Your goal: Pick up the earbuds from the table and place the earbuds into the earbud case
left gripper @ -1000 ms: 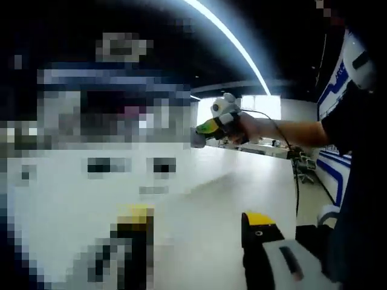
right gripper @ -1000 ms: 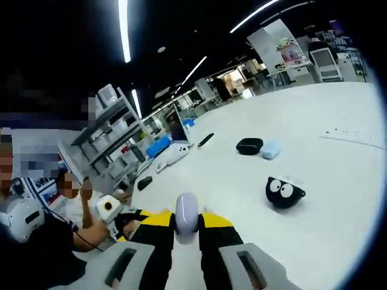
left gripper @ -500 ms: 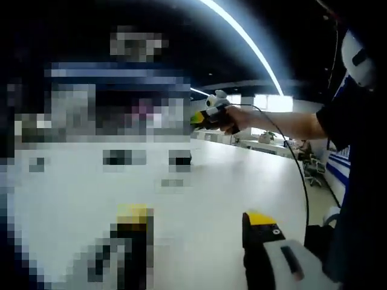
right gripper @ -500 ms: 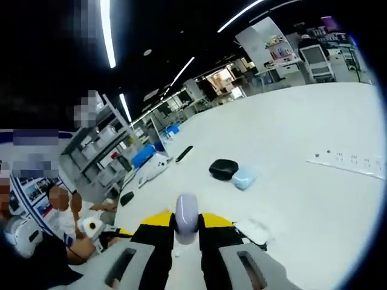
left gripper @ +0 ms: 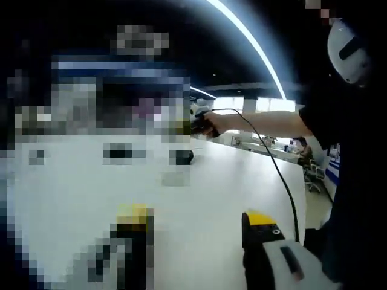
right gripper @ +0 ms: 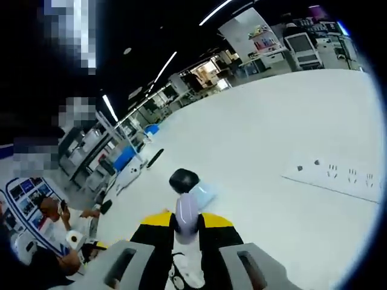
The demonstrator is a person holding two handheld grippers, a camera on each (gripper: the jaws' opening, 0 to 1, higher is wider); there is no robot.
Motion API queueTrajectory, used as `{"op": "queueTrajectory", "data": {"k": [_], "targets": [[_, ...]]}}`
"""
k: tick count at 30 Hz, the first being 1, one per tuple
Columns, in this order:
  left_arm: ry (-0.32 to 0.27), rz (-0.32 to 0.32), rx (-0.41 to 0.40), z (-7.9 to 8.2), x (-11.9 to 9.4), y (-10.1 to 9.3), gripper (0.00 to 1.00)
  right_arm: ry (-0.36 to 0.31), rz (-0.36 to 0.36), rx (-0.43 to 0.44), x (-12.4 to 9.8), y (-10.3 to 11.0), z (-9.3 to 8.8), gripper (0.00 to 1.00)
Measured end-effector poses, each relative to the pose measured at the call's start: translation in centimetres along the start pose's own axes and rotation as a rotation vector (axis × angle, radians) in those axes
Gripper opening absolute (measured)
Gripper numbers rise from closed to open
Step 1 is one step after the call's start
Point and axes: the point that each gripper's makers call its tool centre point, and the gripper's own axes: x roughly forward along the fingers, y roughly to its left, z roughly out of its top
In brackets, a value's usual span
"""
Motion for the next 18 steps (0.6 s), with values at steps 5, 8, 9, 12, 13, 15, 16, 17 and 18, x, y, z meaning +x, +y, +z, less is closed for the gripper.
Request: {"op": "queueTrajectory", "data": {"k": [5,8,9,12,13,15,16,17,18], "targets": [[0.008,0.002,0.001,-0.2,0.1,0.0,0.61,0.065,0.002,0.009,1.3,-0.9,-0.3,0.15],[0.017,-0.001,-0.004,-0.3,0.2,0.0,0.61,0.124,0.015,0.031,2.2,-1.0,-1.1,0.15],[0.02,-0.001,-0.005,-0.4,0.2,-0.1,0.6,0.14,0.019,0.037,2.4,-1.0,-1.3,0.15],[0.029,-0.004,-0.004,-0.5,0.2,-0.1,0.6,0.228,0.044,0.083,3.5,-0.9,-2.9,0.15],[0.03,-0.002,-0.003,-0.5,0.2,-0.1,0.6,0.234,0.041,0.08,3.9,-1.2,-3.0,0.15],[0.031,0.004,-0.001,-0.6,0.2,0.0,0.6,0.256,0.027,0.091,4.4,-1.8,-3.2,0.15],[0.032,0.009,0.0,-0.6,0.2,0.0,0.6,0.265,0.021,0.095,4.6,-2.1,-3.2,0.15],[0.034,0.013,0.001,-0.6,0.2,0.1,0.6,0.281,0.031,0.108,4.6,-2.3,-3.2,0.15],[0.035,0.013,0.002,-0.6,0.2,0.1,0.6,0.271,0.034,0.111,4.7,-2.4,-3.0,0.15]]}}
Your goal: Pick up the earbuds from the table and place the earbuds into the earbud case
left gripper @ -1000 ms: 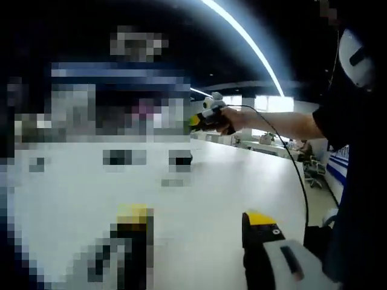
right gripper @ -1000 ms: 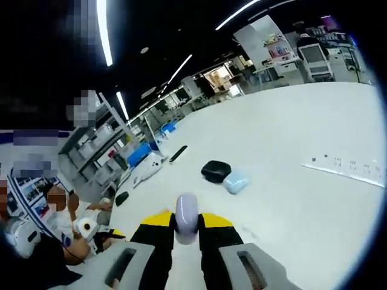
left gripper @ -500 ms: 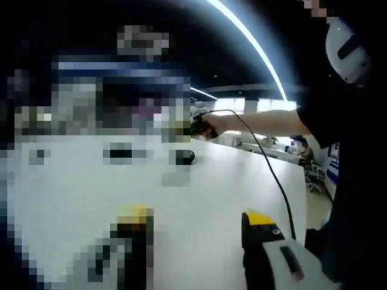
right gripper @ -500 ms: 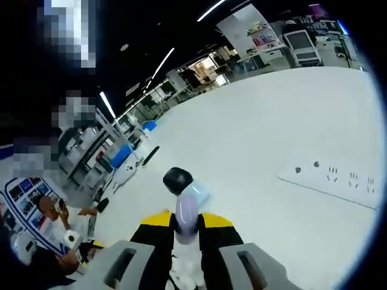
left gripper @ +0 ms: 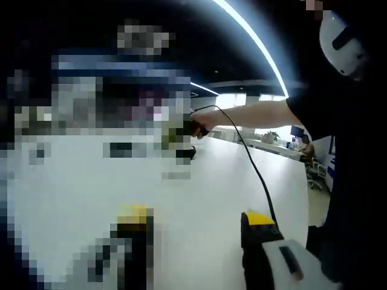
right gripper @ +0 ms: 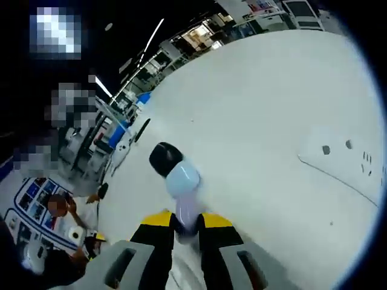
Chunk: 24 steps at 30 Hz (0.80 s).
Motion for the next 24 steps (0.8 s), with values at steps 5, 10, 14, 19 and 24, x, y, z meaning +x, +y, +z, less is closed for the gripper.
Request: {"op": "queueTrajectory", "data": {"k": [5,10,14,19,24], "targets": [[0.008,0.0,0.005,-0.1,0.0,0.0,0.6,0.064,0.023,0.135,-0.2,-1.1,0.7,0.15],[0.006,0.002,0.003,-0.1,-0.1,0.2,0.59,0.068,0.018,0.174,-0.1,-2.2,1.5,0.16],[0.007,-0.002,0.004,-0.2,-0.1,0.1,0.59,0.079,0.003,0.125,0.1,-2.6,1.6,0.19],[0.017,-0.015,0.007,-0.4,0.0,-0.2,0.59,0.09,-0.041,-0.029,0.0,-2.9,2.1,0.2],[0.024,-0.022,0.011,-0.5,0.1,-0.3,0.59,0.08,-0.119,-0.222,-0.5,-3.0,2.8,0.3]]}}
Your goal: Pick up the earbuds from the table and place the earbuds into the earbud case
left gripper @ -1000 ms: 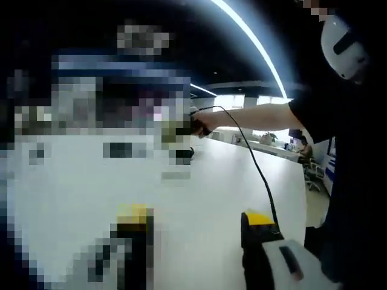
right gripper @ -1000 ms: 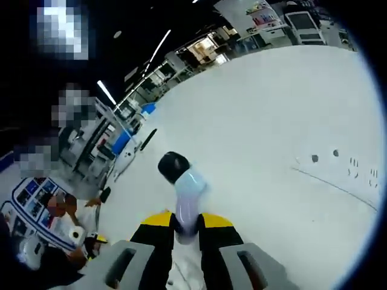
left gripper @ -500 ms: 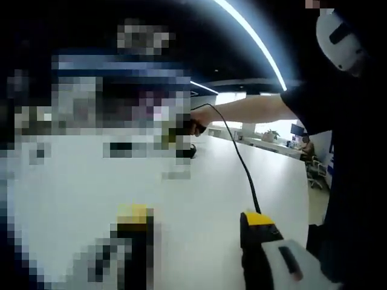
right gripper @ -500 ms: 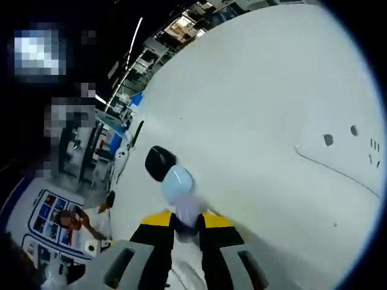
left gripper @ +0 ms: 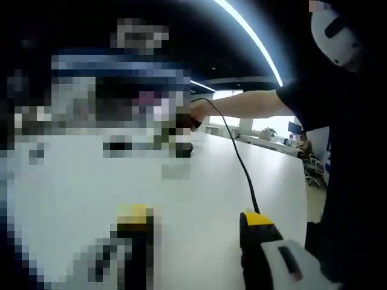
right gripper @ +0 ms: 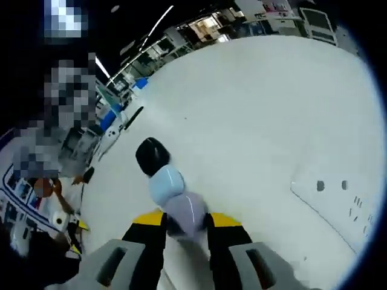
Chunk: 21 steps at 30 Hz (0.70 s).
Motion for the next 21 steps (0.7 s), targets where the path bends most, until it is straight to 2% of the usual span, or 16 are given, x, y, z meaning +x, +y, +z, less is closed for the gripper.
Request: {"op": "queueTrajectory", "data": {"k": [1,2,7,9,11,14,16,19,21], "targets": [[0.0,-0.001,0.0,0.0,0.0,0.0,0.59,-0.003,-0.011,-0.031,-0.1,0.0,0.1,0.33],[-0.002,-0.002,-0.001,0.0,0.0,0.0,0.59,-0.012,-0.023,-0.097,-0.1,0.4,0.3,0.34],[0.0,-0.002,0.004,0.0,0.0,-0.1,0.59,-0.027,-0.117,-0.239,0.1,0.9,0.9,0.39],[0.002,-0.002,0.007,-0.1,0.0,-0.1,0.59,0.016,-0.175,-0.36,0.5,1.0,0.4,0.4],[0.004,-0.002,0.009,-0.1,0.0,-0.2,0.59,0.061,-0.189,-0.429,1.1,1.7,-0.4,0.41],[0.003,-0.002,0.007,-0.1,0.0,-0.2,0.59,0.106,-0.229,-0.46,1.7,1.5,-1.1,0.39],[0.006,-0.003,0.008,-0.1,0.0,-0.2,0.58,0.147,-0.254,-0.515,1.5,1.1,-1.4,0.33],[0.003,-0.004,0.005,-0.1,0.0,-0.2,0.58,0.141,-0.244,-0.528,1.6,1.2,-1.3,0.33],[0.001,-0.004,0.005,0.0,0.0,-0.2,0.58,0.17,-0.235,-0.597,1.5,1.1,-1.6,0.33]]}}
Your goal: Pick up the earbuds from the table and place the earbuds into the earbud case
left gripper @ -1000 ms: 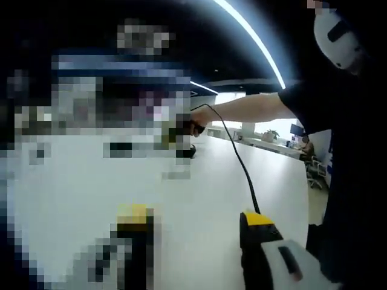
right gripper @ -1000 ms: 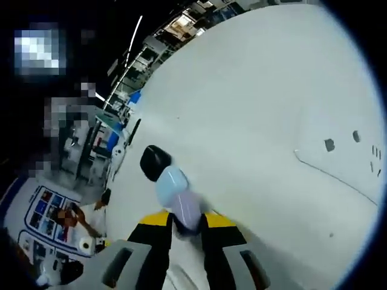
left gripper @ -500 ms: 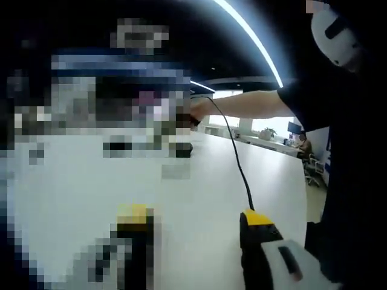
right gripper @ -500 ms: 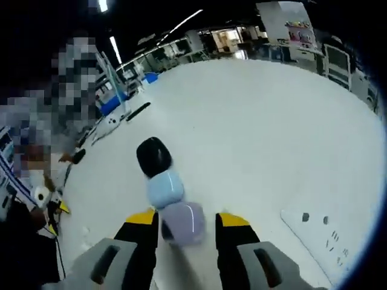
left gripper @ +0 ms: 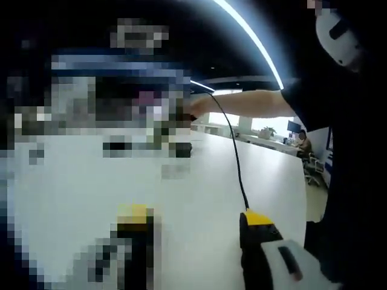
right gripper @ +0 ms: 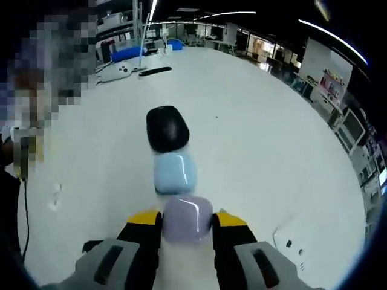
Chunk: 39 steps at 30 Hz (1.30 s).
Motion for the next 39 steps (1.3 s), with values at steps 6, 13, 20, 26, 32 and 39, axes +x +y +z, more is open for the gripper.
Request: {"op": "queueTrajectory", "data": {"k": [6,13,20,26,32,39], "targets": [[-0.005,-0.004,-0.006,0.1,0.0,0.0,0.58,0.045,0.031,-0.172,-0.2,-0.4,-0.6,0.33],[-0.006,-0.001,-0.008,0.1,-0.1,0.1,0.58,0.057,0.069,-0.243,0.0,-0.8,-0.5,0.33],[0.012,-0.017,-0.001,-0.2,-0.1,-0.2,0.58,0.08,0.08,-0.314,-0.1,-0.9,-0.6,0.33],[0.022,-0.018,0.001,-0.3,0.0,-0.2,0.58,-0.059,0.096,-0.15,-0.9,-0.3,2.1,0.56],[0.028,-0.021,0.004,-0.4,0.1,-0.3,0.58,-0.058,0.066,-0.133,0.4,0.8,3.6,0.5],[0.041,-0.025,0.022,-0.7,0.1,-0.4,0.58,-0.028,0.058,-0.075,2.2,1.4,4.5,0.49]]}}
